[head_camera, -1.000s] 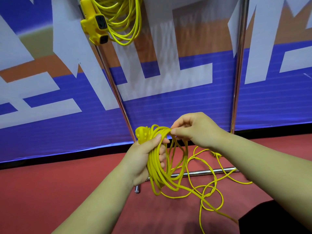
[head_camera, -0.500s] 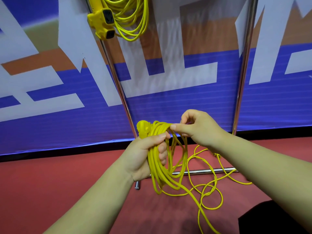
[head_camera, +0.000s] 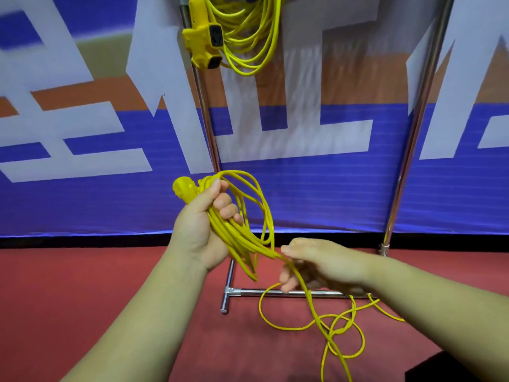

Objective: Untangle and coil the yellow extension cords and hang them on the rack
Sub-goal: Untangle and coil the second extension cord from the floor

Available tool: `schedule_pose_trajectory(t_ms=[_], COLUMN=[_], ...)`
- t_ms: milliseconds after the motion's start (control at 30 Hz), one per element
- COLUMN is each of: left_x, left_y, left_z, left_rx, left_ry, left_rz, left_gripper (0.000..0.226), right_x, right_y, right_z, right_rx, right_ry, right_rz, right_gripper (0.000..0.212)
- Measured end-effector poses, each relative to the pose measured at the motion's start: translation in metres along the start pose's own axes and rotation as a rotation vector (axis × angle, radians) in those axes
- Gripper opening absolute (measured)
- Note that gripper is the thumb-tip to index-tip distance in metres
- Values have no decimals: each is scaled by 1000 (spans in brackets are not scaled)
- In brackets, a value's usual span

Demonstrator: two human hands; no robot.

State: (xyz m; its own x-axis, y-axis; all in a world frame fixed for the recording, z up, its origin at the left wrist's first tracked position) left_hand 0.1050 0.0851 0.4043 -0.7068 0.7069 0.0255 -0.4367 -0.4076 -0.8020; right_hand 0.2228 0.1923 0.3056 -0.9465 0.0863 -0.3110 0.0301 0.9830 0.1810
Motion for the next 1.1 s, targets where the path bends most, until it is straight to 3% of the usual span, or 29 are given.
schedule_pose_trajectory(t_ms=[167, 367, 567, 800, 933, 1100], left_x=[-2, -9, -16, -19, -19, -20], left_y=[19, 48, 66, 65, 65, 70], left_z=[25, 44, 57, 57, 59, 73], left_rx=[33, 61, 57, 33, 32, -31], left_ry=[-96, -151, -189, -173, -165, -178], left_rz=[86, 237, 325, 308, 292, 271], left_gripper=[14, 20, 19, 19, 18, 18], right_x=[9, 14, 9, -6, -15, -33], right_y=[-20, -17, 1, 22, 26, 32], right_z=[7, 20, 38, 60, 61, 68], right_rx=[-21, -33, -235, -533, -485, -602], right_ry=[-20, -50, -85, -220, -220, -282], right_rz=[-55, -6, -1, 17, 32, -44], right_gripper=[22, 24, 29, 39, 34, 29])
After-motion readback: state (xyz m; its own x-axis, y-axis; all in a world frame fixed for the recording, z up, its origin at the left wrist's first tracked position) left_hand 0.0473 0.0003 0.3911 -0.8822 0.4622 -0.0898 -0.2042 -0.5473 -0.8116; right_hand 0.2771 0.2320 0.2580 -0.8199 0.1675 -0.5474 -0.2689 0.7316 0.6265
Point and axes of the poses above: each hand's wrist, its own x-axis towards the middle knuckle, its own y-axis out of the back of the hand, z = x × y, the point moved 8 cm from there along x, towards the middle knuckle, and after that the axes turned 11 degrees about -x, right-handed, at the moved point
